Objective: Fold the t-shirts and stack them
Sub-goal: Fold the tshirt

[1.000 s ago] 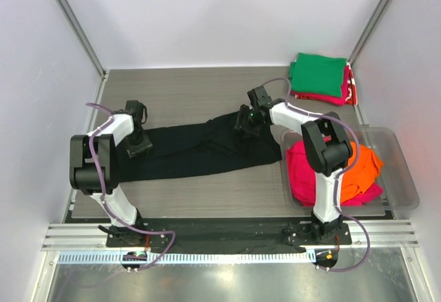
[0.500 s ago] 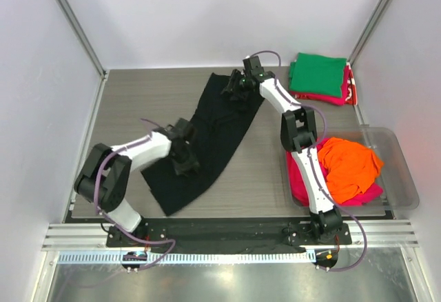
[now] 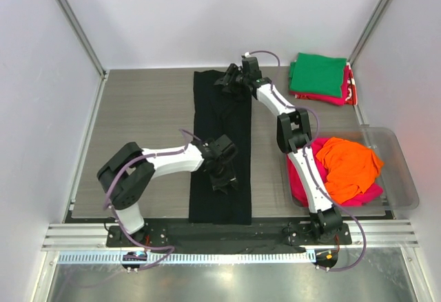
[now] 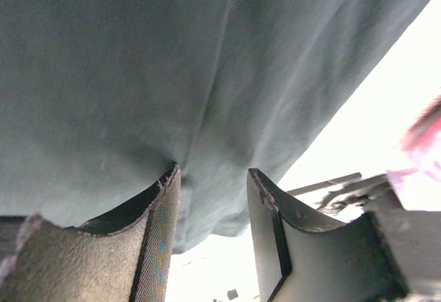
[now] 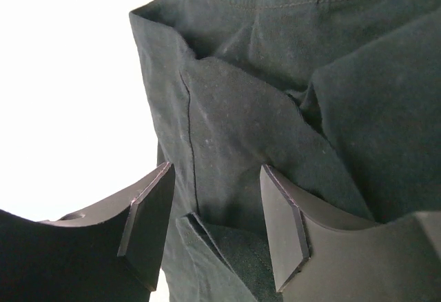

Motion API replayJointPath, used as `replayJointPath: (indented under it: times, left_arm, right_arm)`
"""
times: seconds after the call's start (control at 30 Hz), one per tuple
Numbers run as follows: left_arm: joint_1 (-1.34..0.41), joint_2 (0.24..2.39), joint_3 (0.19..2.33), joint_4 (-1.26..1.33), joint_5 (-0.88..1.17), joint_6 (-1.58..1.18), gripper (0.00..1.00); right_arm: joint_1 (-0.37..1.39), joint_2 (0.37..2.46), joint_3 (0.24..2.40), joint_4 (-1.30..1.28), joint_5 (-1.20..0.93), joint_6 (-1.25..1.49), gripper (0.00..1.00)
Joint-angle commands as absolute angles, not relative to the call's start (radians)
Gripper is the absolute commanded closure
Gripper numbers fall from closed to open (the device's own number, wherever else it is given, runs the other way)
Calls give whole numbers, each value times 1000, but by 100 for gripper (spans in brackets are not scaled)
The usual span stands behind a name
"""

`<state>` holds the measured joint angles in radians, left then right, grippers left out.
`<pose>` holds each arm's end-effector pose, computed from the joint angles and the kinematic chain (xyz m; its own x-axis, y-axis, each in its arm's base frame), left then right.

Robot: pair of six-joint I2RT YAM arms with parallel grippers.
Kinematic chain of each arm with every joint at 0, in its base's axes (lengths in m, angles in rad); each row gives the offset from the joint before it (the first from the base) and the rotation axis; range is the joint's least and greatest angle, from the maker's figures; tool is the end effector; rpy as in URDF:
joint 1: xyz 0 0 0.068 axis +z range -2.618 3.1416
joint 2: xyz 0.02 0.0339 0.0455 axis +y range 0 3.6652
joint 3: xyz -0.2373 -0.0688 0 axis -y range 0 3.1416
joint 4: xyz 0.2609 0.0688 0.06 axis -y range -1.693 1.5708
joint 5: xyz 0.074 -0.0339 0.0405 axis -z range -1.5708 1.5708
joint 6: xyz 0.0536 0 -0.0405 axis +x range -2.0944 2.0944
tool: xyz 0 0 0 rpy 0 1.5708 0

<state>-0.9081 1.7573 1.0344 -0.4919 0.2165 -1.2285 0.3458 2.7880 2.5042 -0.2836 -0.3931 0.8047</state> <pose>0.2022 -0.2778 0.1007 -0.9622 -0.2624 0.0727 -0.2693 0.8779 -0.3959 0.5707 0.2274 0.1138 -0.7952 0.4210 -0.4363 -0.0634 0.6579 0.7504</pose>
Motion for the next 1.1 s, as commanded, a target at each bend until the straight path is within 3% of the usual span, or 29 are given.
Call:
replayJointPath:
  times: [0.0,0.27,0.63,0.83,1.07]
  left_arm:
    - [-937,1674,1090,-580,147,-1249,55]
    - [-999,1523,1210,-842,-138,-1126,48]
    - [-1012,1235,1203,-1012,-411,-1088,44]
    - [-1012,1059,1086,-1014,-446,-1124,36]
    - [-1011,849,895,-997,-446,-1158,25]
  right_arm:
    - [344,2879,2497,-256,-278,821,41]
    - [371,2829,2579,-68,-313,730,34]
    - [373,2326,2386,-99,-262,637,16]
    - [486,1776,1792,-184,-46,528,14]
    - [731,1349,1193,-360,140,606,14]
